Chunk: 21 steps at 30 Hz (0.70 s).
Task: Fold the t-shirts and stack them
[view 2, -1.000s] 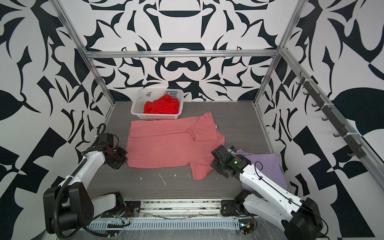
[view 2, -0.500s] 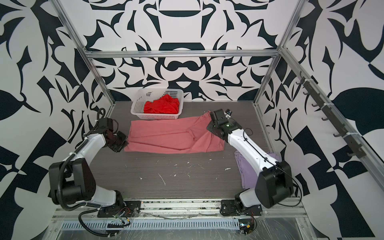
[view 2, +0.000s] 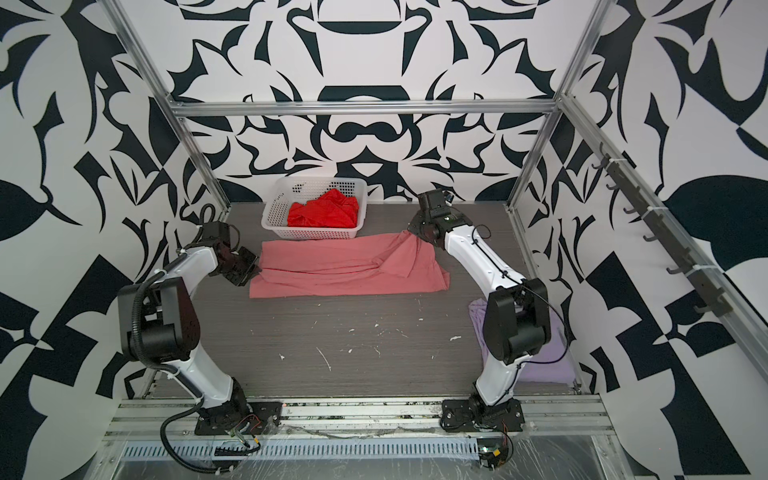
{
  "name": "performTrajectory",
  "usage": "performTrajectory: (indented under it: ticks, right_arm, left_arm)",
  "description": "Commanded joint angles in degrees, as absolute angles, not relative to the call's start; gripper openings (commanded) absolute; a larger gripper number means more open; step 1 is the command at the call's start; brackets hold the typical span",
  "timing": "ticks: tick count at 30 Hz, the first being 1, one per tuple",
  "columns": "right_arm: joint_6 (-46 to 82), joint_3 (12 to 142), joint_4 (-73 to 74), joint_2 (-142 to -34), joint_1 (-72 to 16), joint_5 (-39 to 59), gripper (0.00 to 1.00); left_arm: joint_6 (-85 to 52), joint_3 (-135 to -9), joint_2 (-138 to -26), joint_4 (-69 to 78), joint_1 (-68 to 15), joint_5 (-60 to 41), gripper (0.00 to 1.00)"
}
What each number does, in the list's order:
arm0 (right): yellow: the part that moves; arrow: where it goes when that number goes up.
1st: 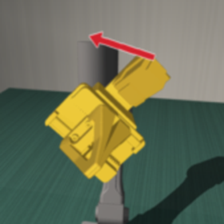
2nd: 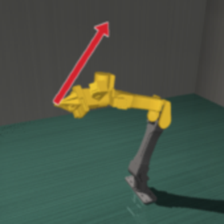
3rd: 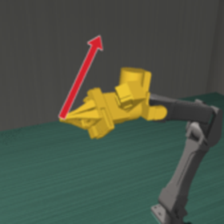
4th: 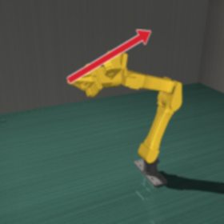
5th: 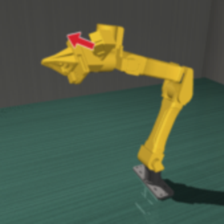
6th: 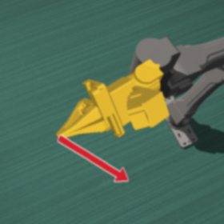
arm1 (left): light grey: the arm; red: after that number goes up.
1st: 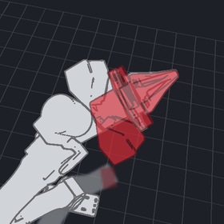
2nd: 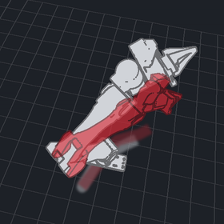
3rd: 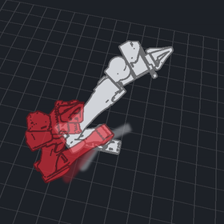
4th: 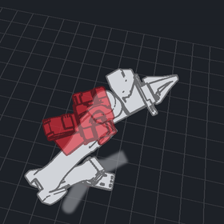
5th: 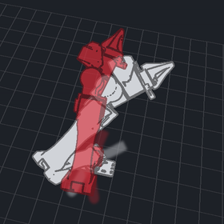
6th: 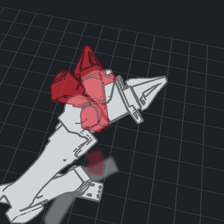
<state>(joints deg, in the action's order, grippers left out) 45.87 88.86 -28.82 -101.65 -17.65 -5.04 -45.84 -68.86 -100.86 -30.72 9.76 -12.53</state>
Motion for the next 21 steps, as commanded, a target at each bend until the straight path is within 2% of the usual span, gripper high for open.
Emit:
performTrajectory:
  ticks: [1, 8, 19, 21]
  right_arm:
    - [44.5, 93.81, -27.81, -103.04, -17.14, -4.4, 0.0]
    - [44.58, 98.56, -29.21, -107.19, -15.92, -4.29, 0.0]
    - [46.02, 98.92, -27.42, -110.75, -13.91, -2.42, 0.0]
    - [46.33, 99.61, -27.13, -111.85, -13.8, -1.82, 0.0]
  left_arm:
    - [-46.89, -70.21, -102.55, -30.2, 10.39, -13.33, 0.0]
    - [-48.68, -68.92, -102.87, -27.78, 12.23, -13.34, 0.0]
    - [-49.4, -72.72, -108.45, -25.96, 12.84, -16.68, 0.0]
    - [-49.48, -74.13, -109.62, -26.36, 12.88, -16.95, 0.04]
